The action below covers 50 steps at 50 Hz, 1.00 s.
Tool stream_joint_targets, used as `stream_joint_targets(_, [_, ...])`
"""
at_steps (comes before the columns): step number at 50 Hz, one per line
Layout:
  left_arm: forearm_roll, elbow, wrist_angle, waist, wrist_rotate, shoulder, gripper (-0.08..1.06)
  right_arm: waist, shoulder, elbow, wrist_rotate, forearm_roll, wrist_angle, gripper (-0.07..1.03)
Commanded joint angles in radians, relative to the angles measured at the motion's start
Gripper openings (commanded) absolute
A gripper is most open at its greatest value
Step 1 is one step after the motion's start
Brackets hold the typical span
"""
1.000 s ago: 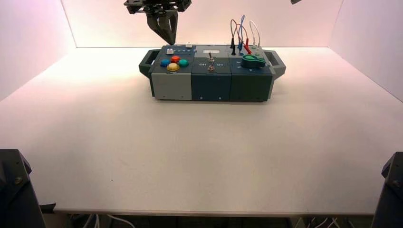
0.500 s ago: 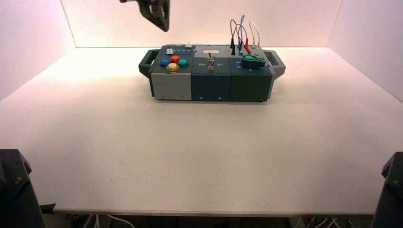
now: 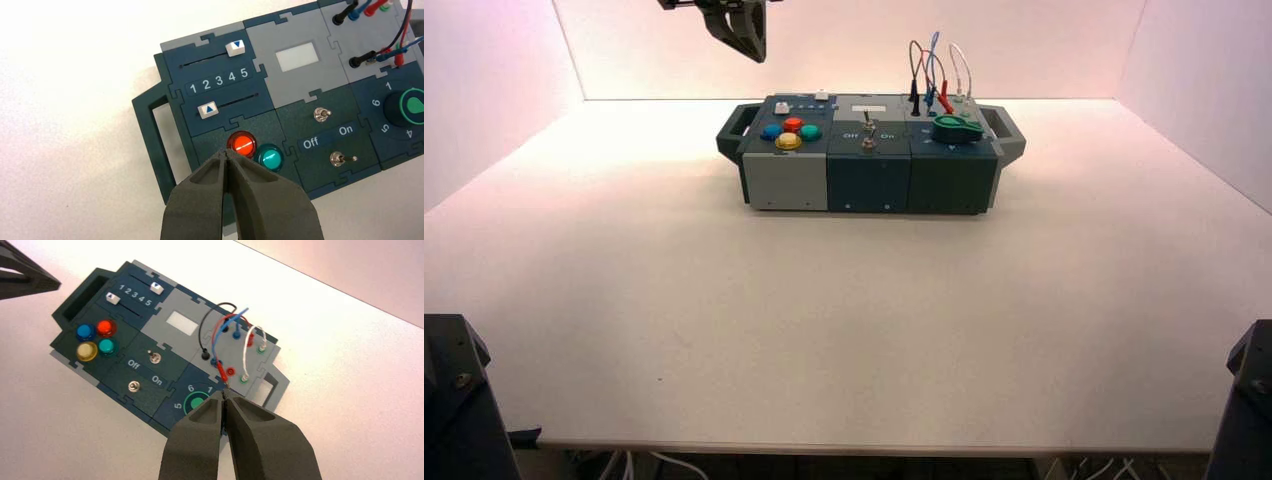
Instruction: Move the bottom slider to position 3.
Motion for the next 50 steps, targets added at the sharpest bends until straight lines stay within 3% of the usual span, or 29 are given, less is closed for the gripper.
stream_joint_targets(1, [0.0, -0.02, -0.008, -0.002, 0.005, -0.037, -0.03, 0.021, -0.035, -0.018, -0.003, 0.005, 0.005, -0.02])
stream_joint_targets(11, [0.0, -0.058, 0.006, 0.014, 0.012, 0.002, -0.03, 0.025, -0.041, -0.026, 0.003, 0.006, 0.026, -0.02])
stream_joint_targets(22, [0.002, -0.172, 0.144, 0.02, 0.018, 0.109, -0.03, 0.029, -0.048, -0.046, 0.006, 0.006, 0.08, -0.02])
stream_joint_targets(35, [0.002, -0.252, 0.189, 0.026, 0.012, 0.156, -0.03, 0.029, -0.055, -0.066, 0.002, 0.005, 0.129, -0.02])
stream_joint_targets(47, [0.009, -0.351, 0.296, 0.054, 0.012, 0.238, -0.03, 0.031, -0.057, -0.067, 0.0, 0.006, 0.13, -0.02])
stream_joint_targets(50, [0.017, -0.377, 0.318, 0.054, -0.002, 0.259, -0.03, 0.029, -0.057, -0.067, 0.0, 0.006, 0.13, -0.02])
